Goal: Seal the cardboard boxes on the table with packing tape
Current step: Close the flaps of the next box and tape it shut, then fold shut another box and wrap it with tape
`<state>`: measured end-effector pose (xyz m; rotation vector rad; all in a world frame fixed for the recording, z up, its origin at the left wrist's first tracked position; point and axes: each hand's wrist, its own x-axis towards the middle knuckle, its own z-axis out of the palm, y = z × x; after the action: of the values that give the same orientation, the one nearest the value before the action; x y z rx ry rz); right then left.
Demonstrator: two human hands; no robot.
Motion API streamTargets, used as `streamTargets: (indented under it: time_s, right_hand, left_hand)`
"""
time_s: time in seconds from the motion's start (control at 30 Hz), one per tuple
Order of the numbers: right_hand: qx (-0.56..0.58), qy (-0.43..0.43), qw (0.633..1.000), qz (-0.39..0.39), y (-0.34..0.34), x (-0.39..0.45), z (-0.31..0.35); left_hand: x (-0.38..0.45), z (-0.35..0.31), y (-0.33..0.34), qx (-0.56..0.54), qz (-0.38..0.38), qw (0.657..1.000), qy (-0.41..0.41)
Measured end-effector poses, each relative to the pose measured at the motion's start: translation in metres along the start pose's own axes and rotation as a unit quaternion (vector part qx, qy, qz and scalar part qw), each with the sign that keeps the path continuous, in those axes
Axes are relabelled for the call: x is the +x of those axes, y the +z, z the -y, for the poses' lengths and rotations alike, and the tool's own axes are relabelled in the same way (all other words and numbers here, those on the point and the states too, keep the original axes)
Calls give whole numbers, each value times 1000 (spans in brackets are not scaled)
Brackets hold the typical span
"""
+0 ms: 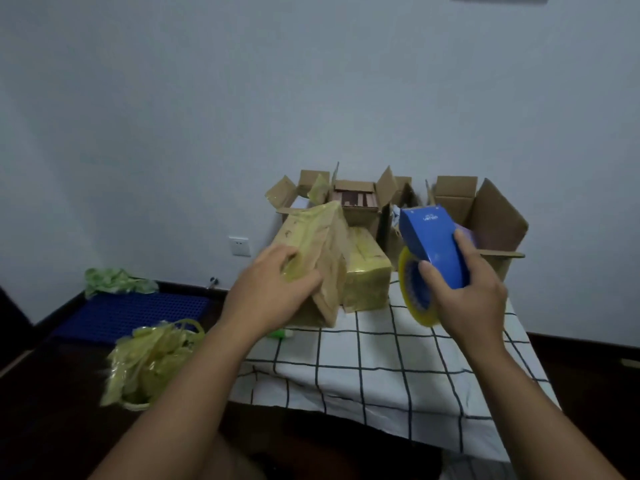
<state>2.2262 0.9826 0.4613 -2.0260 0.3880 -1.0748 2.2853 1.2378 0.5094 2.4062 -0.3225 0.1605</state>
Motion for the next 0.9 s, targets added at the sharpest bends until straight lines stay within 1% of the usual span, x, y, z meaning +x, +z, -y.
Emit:
streamTargets:
  time_s: [0.07, 0.17, 0.27, 0.37, 0.53, 0.63, 0.77, 0.83, 0.9]
  right_hand:
    - [18, -9, 1000, 8, 16, 10, 17]
    - [12, -11, 1000, 26, 38, 22, 32]
    - [4, -16, 999, 39, 57, 32, 38]
    - [-2, -15, 998, 56, 70, 41, 37]
    - [-20, -11, 998, 61, 82, 49, 31]
    - [-24, -16, 997, 67, 81, 50, 26]
    - [-24, -17, 997, 77, 78, 50, 20]
    - [-23, -17, 996, 81, 76, 50, 23]
    - [-17, -21, 996, 82, 73, 50, 29]
  left_hand:
    - [19, 18, 5, 25, -7, 999, -19]
    - [50, 39, 23, 86, 12, 995, -41]
    - [80, 51, 44, 143, 21, 989, -41]
    - [106, 59, 64, 149, 25, 987, -49]
    - [135, 68, 98, 169, 50, 983, -48]
    - [138, 80, 113, 180, 41, 982, -44]
    - [132, 83, 120, 202, 62, 976, -55]
    - [128, 77, 116, 190, 38, 980, -43]
    - [125, 68, 108, 168, -15, 986, 0]
